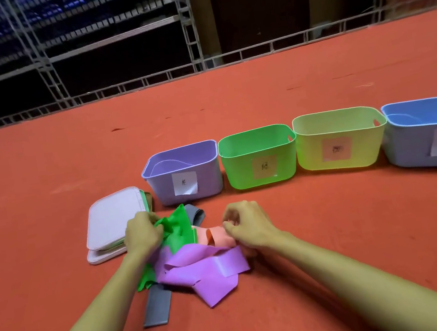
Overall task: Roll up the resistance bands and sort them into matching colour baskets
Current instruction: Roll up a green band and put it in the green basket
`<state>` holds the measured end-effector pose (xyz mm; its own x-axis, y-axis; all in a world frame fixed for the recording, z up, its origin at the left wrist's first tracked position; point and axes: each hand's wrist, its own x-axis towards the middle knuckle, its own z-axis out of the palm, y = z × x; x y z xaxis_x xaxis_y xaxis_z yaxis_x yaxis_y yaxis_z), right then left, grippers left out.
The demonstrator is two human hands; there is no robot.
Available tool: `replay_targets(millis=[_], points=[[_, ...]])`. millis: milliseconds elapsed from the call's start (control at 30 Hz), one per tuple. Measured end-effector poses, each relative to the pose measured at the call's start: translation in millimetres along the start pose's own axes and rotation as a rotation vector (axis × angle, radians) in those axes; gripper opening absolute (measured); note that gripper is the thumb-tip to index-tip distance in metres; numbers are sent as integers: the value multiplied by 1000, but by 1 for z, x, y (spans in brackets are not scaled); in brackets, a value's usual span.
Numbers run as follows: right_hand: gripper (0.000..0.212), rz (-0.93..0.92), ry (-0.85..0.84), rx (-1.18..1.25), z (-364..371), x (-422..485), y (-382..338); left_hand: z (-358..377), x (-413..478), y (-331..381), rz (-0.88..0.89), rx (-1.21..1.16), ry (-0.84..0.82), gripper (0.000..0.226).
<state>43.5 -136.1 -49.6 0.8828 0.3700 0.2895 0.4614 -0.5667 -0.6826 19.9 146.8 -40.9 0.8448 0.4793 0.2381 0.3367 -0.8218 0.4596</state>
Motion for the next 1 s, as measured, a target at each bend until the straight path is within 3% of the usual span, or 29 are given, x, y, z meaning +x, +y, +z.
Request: replay_targets(millis=[233,300,400,567,667,767,867,1000], points=[[8,42,94,149,-33,21,9,-69,19,66,17,-405,84,9],[10,28,99,239,-43,27,4,-89,16,99,72,-572,13,9],[37,-23,56,437,-68,36,-10,-112,-2,152,207,-748,-135,8],[27,-93,120,778,-139,31,-41,-108,-28,220,293,-929,-388,24],[14,-151,247,671,-181,21,-36,-89,-40,249,303,-965,-476,25],[18,-102,350,426,-215,14,-15,-66,-55,279,292,-1012,-528,13],[24,-6,289,359,-245,2,13,-44,-65,303,263,-1076,-562,11],[18,13,5,567,-262,-28,44,-23,-73,332,219,-1144,-596,13]])
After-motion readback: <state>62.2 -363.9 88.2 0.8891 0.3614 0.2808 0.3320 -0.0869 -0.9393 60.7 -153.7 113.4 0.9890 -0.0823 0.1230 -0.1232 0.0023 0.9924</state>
